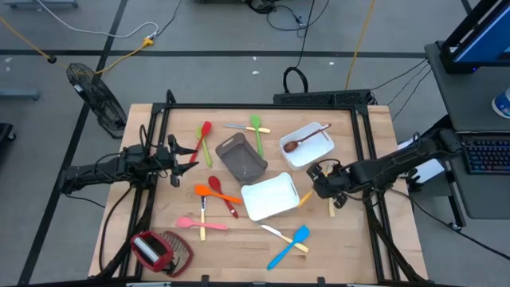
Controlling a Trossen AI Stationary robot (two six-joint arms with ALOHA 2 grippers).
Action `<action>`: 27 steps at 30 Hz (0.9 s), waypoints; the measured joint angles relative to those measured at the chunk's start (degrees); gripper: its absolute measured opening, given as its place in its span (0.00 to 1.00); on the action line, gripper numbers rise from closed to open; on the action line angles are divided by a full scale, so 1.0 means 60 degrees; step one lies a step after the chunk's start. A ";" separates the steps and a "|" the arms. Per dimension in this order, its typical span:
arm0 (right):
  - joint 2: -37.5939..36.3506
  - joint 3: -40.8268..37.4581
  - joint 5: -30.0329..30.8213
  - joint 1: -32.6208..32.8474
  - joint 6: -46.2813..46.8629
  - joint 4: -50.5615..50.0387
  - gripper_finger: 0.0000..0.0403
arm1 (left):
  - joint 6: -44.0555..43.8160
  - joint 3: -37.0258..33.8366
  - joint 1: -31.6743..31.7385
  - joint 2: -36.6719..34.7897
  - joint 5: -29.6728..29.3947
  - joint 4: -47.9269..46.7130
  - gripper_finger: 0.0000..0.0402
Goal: Pick & Place Kitchen Items
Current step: Put the yellow spatula into the bottom white bin
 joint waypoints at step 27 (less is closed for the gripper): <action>-0.1391 0.0007 0.1575 -0.3702 -0.7698 0.7357 0.06 | -0.0606 0.0000 0.0000 0.0001 0.0000 0.0010 0.50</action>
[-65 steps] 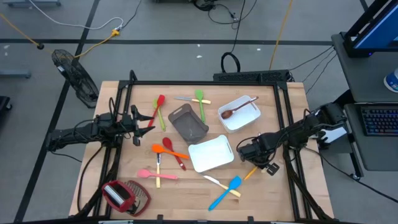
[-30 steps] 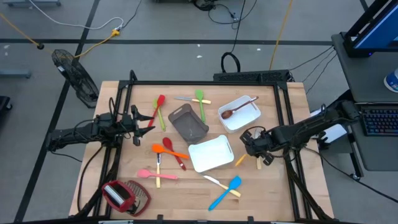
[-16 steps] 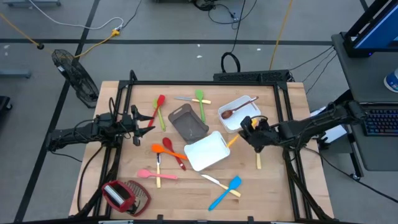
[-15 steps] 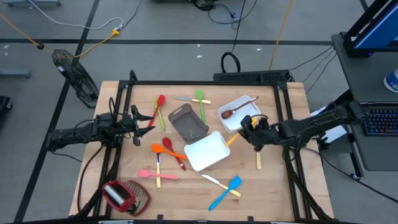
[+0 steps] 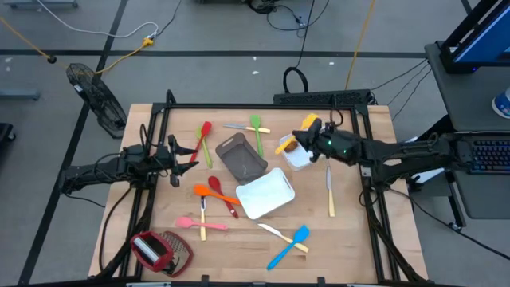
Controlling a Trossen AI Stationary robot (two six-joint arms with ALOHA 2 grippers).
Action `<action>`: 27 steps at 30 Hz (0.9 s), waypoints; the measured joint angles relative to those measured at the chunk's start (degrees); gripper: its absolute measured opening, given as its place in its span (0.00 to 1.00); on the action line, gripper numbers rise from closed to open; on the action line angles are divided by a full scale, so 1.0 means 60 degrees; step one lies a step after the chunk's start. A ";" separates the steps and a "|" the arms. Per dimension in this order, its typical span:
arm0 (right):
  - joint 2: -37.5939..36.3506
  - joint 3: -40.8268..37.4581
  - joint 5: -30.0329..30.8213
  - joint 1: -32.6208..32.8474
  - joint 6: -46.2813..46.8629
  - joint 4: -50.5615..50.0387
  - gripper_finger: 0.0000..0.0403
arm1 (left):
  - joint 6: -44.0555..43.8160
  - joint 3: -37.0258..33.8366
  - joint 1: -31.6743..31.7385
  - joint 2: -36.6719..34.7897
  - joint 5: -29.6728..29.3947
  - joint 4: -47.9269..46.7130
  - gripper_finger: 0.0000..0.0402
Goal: Pick & Place Kitchen Items
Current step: Put the yellow spatula into the bottom white bin
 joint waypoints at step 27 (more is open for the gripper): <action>0.0170 -0.0066 -0.4847 -0.0637 -0.3472 -0.0135 0.06 | -0.1729 0.0000 -0.0004 0.0000 -0.0002 0.0004 0.50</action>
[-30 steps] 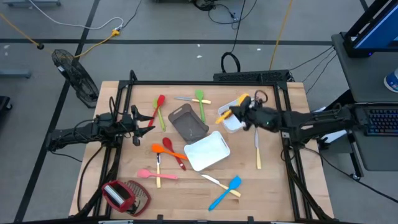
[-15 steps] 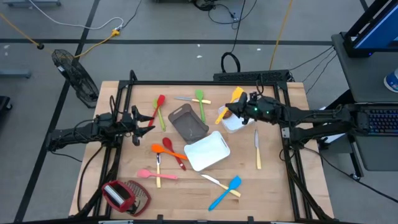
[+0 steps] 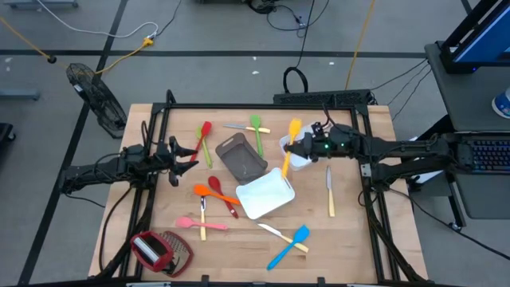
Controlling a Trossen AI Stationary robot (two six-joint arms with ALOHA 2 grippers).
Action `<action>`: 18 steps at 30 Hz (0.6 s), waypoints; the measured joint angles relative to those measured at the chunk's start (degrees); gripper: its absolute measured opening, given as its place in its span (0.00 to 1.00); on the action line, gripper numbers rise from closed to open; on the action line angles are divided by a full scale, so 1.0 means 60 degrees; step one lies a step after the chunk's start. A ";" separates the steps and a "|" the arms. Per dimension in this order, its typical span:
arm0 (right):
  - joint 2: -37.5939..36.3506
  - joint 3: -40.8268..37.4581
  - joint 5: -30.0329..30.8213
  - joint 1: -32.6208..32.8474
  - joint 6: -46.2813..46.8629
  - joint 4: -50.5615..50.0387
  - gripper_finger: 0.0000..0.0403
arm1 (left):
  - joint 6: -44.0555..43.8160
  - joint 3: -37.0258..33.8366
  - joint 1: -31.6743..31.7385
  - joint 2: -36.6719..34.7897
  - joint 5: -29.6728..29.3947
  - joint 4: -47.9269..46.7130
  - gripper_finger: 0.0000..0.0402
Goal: Pick & Place Kitchen Items
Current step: Put the yellow spatula into the bottom white bin
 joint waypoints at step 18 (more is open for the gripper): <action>0.2692 0.0000 -0.0096 0.2757 0.2101 0.4184 0.06 | -0.1073 0.0000 0.0000 -0.0003 -0.0002 0.0043 0.50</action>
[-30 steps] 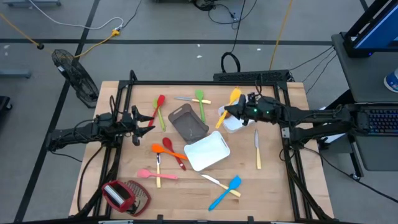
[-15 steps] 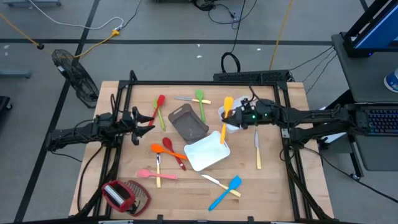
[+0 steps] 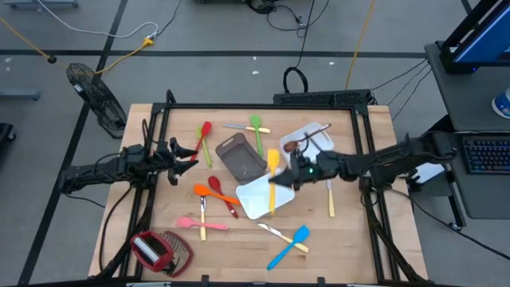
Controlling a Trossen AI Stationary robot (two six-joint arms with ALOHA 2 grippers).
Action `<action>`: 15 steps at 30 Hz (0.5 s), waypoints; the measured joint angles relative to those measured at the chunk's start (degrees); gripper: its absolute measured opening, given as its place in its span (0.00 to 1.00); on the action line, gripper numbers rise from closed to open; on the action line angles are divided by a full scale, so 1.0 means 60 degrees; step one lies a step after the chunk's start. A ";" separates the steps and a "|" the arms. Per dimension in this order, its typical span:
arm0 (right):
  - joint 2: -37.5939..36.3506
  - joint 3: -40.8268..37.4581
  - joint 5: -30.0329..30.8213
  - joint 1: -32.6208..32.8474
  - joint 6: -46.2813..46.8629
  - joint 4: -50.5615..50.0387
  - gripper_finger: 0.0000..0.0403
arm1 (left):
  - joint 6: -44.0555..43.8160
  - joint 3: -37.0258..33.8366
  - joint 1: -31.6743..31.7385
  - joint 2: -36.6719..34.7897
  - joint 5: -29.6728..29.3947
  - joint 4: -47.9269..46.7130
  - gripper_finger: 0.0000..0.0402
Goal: Pick & Place Kitchen Items
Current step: Put the yellow spatula into the bottom white bin
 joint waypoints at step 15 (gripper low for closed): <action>-0.0159 -0.0011 -0.2252 0.0303 -0.0425 -0.2045 0.06 | -0.0264 -0.0001 0.0000 0.0001 0.0000 -0.0003 0.50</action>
